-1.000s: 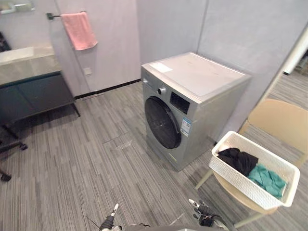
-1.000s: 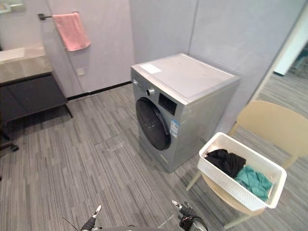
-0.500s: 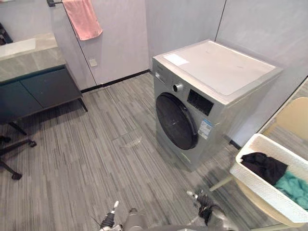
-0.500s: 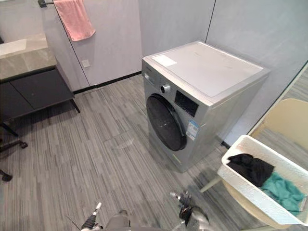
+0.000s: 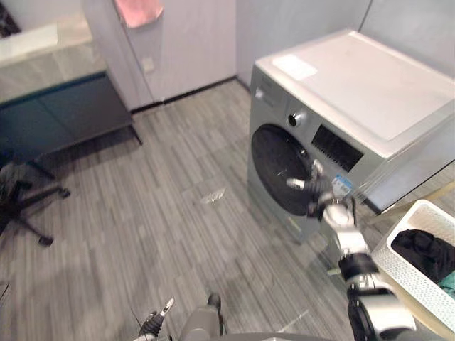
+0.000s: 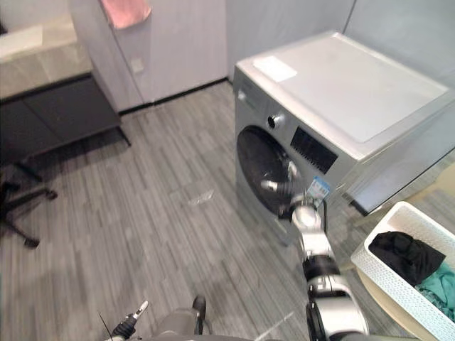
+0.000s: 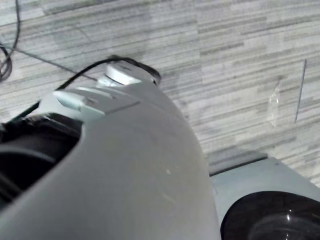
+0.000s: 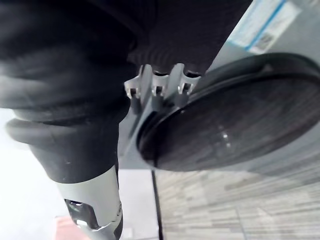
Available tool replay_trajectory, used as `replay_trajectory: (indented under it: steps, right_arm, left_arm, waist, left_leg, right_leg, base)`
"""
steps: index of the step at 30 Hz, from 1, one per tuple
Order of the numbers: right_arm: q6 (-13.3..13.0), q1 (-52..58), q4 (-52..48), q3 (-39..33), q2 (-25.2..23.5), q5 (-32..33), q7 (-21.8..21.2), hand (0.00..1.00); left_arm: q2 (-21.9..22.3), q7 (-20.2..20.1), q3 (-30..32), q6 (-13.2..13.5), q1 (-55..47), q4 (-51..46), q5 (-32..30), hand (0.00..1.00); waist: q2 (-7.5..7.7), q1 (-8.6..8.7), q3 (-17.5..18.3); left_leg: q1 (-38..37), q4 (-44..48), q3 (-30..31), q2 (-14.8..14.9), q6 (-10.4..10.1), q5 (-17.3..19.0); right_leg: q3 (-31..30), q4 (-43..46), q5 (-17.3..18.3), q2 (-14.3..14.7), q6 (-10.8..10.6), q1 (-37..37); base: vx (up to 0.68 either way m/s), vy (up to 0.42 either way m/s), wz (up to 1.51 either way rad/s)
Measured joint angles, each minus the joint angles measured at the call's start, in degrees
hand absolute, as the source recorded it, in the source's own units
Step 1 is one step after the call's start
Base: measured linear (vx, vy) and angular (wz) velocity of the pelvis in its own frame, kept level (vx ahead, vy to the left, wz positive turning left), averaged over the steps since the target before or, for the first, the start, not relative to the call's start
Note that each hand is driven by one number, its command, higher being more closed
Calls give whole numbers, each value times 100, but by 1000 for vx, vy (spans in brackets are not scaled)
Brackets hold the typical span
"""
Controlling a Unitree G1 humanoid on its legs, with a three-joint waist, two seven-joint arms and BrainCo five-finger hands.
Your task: Pick up the laundry basket with both hands and put the clothes into the washing machine.
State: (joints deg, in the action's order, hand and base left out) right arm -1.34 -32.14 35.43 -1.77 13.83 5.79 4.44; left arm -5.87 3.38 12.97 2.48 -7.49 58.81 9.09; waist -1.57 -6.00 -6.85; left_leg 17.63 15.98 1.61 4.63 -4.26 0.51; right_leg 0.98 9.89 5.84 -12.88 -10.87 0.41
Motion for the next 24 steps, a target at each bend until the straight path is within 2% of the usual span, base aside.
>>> replay_trajectory:
  steps: [2,5,6,7,8,11,14,15,17,18,20,22,24]
  right_arm:
    - [1,-866,533,-13,217,36,120,0]
    - [20,-1544,1115,-239,423,137,211,0]
    - [46,-1782,1366,-311,454,219,226,0]
    - [60,-1920,1461,-328,510,333,240,0]
    - [71,-2078,1582,-367,601,400,269,0]
    - [175,-2402,1838,-405,880,556,303,0]
    - [192,-2936,2057,-362,1231,563,316,0]
    - [188,-3100,2165,-216,1480,564,317,0]
    - [189,-3290,2289,158,1776,564,338,0]
    - [188,-3332,2342,292,1817,563,346,0]
    - [193,-3427,2507,760,1854,565,418,0]
    - [195,-3537,2631,1142,1847,572,424,0]
    - [226,-3723,2661,1418,1845,580,424,0]
  left_arm:
    - [59,69,33,-6,28,-20,55,0]
    - [191,131,47,-8,115,-30,264,0]
    - [250,181,46,-7,154,-35,367,0]
    - [300,194,43,-6,205,-37,423,0]
    - [356,206,10,4,248,-126,543,0]
    - [375,236,-232,55,249,-422,778,0]
    - [385,324,-603,147,276,-734,973,0]
    - [391,329,-775,183,336,-843,1057,0]
    - [403,363,-1012,240,394,-1148,1091,0]
    - [405,392,-1093,263,401,-1237,1129,0]
    - [485,436,-1334,313,410,-1573,1183,0]
    - [504,438,-1463,334,445,-1724,1177,0]
    - [520,439,-1573,352,486,-1786,1176,0]
  waist:
    - [-91,-182,-281]
    - [-155,-282,-570]
    - [-154,-299,-689]
    - [-192,-295,-784]
    - [-263,-277,-926]
    - [-390,-285,-1055]
    - [-559,-368,-1221]
    - [-635,-442,-1268]
    - [-726,-452,-1324]
    - [-735,-453,-1330]
    - [-805,-455,-1376]
    - [-815,-463,-1408]
    - [-901,-499,-1478]
  left_leg:
    - [216,-240,48,133,-52,-263]
    - [397,-619,167,236,-93,-526]
    - [442,-791,156,246,-112,-613]
    - [484,-913,126,261,-129,-681]
    - [494,-1069,77,297,-132,-686]
    - [599,-1414,-44,358,-236,-751]
    - [824,-1624,-70,391,-363,-832]
    - [941,-1623,-62,401,-415,-869]
    - [1120,-1631,-25,307,-432,-891]
    - [1161,-1632,-23,280,-432,-914]
    - [1187,-1696,-2,199,-351,-1258]
    - [1216,-1727,27,105,-305,-1355]
    - [1233,-1733,99,56,-229,-1610]
  right_leg:
    - [116,-2,25,140,42,-251]
    - [340,10,144,237,178,-494]
    - [385,11,213,260,199,-598]
    - [410,43,279,267,140,-670]
    - [467,185,320,275,195,-804]
    - [539,449,354,267,202,-1167]
    - [532,733,361,260,189,-1609]
    - [534,883,384,233,146,-1789]
    - [608,1210,506,105,85,-2045]
    - [611,1300,548,71,61,-2114]
    - [620,1612,724,-38,13,-2253]
    - [624,1774,833,-137,-27,-2340]
    - [617,1889,917,-172,-52,-2381]
  base:
    - [-247,-61,6]
    - [-237,-73,22]
    - [-245,-51,8]
    - [-292,-32,17]
    - [-236,-14,20]
    - [-179,-6,20]
    - [-130,-3,4]
    - [-90,-21,18]
    - [-54,-17,27]
    - [-21,-17,19]
    - [-10,-23,16]
    - [46,-43,16]
    - [60,-47,12]
